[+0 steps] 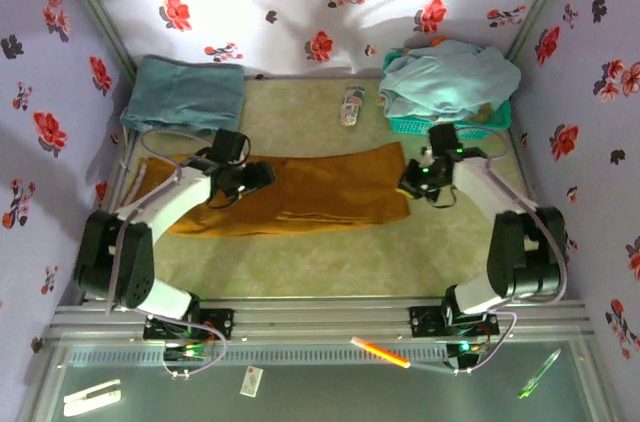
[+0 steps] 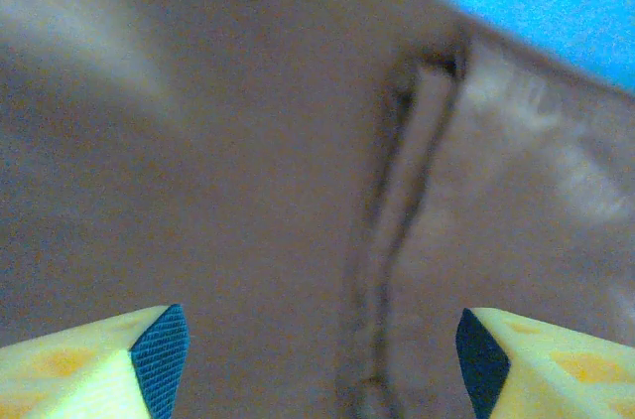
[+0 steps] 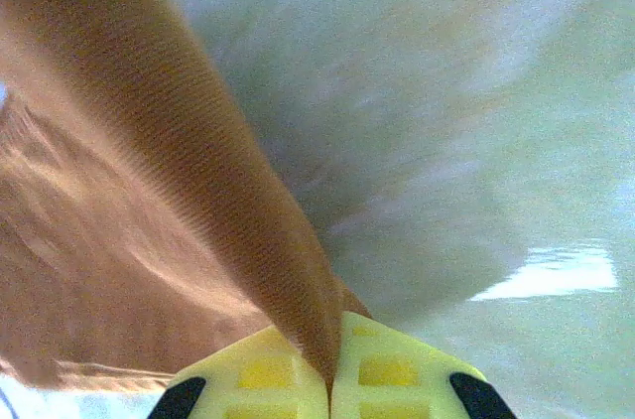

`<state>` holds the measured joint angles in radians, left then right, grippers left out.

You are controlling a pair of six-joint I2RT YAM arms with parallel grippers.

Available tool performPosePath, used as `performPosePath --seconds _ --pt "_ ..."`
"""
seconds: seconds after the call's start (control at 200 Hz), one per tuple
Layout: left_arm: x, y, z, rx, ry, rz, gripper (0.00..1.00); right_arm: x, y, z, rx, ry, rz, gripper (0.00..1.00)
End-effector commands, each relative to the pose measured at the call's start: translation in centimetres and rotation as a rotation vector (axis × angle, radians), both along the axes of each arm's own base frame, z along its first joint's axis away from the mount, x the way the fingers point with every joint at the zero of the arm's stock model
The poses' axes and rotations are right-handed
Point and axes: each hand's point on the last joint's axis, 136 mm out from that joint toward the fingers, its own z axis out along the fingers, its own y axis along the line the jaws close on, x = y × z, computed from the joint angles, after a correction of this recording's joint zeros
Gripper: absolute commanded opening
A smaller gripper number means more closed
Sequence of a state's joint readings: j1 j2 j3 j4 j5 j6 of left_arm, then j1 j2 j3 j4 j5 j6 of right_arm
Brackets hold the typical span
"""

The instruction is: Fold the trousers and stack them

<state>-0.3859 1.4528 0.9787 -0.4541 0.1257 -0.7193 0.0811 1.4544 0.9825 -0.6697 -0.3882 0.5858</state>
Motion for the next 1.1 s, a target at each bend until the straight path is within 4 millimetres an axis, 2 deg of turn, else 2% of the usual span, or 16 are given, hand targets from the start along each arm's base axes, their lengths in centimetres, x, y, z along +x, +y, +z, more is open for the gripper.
performPosePath --seconds 0.0,0.095,0.225,0.355,0.41,0.455,0.545,0.615,0.72,0.765,0.885,1.015,1.095 --pt "0.3 2.6 1.7 0.066 -0.014 0.066 0.77 -1.9 -5.6 1.3 -0.155 0.068 -0.058 0.00" --pt "0.5 5.4 1.5 0.118 -0.015 0.186 0.76 -0.5 -9.3 3.7 -0.327 0.049 -0.049 0.00" --pt "0.3 8.5 1.1 0.180 -0.009 0.277 0.76 1.7 -12.9 5.5 -0.462 0.051 -0.078 0.00" --pt "-0.3 10.6 0.0 0.212 0.025 0.318 0.75 2.9 -15.9 7.7 -0.522 0.054 -0.125 0.00" --pt "-0.7 11.1 -0.9 0.216 0.044 0.331 0.75 3.6 -16.0 9.0 -0.508 0.025 -0.142 0.00" --pt "-1.0 11.4 -1.8 0.221 0.064 0.342 0.74 4.6 -14.4 10.5 -0.411 -0.029 -0.127 0.00" --pt "-1.9 11.7 -3.6 0.231 0.100 0.356 0.71 6.2 -9.4 13.2 -0.239 -0.153 -0.070 0.00" --pt "-2.5 12.0 -4.7 0.236 0.122 0.360 0.70 6.3 -6.2 15.0 -0.228 -0.192 -0.002 0.00" --pt "-3.3 12.5 -5.8 0.244 0.138 0.368 0.62 6.0 -0.9 16.4 -0.153 -0.222 0.094 0.00" --pt "-3.5 12.5 -6.2 0.240 0.135 0.360 0.56 5.9 1.2 17.0 -0.121 -0.238 0.127 0.00" --pt "-3.7 11.1 -7.2 0.175 0.150 0.310 0.29 5.5 7.2 18.1 -0.023 -0.269 0.177 0.00" --pt "-3.3 8.9 -8.3 0.075 0.138 0.220 0.15 4.2 14.4 18.4 0.079 -0.272 0.250 0.00" --pt "-3.2 8.3 -8.9 0.055 0.150 0.192 0.05 3.3 18.7 18.1 0.130 -0.258 0.282 0.00"
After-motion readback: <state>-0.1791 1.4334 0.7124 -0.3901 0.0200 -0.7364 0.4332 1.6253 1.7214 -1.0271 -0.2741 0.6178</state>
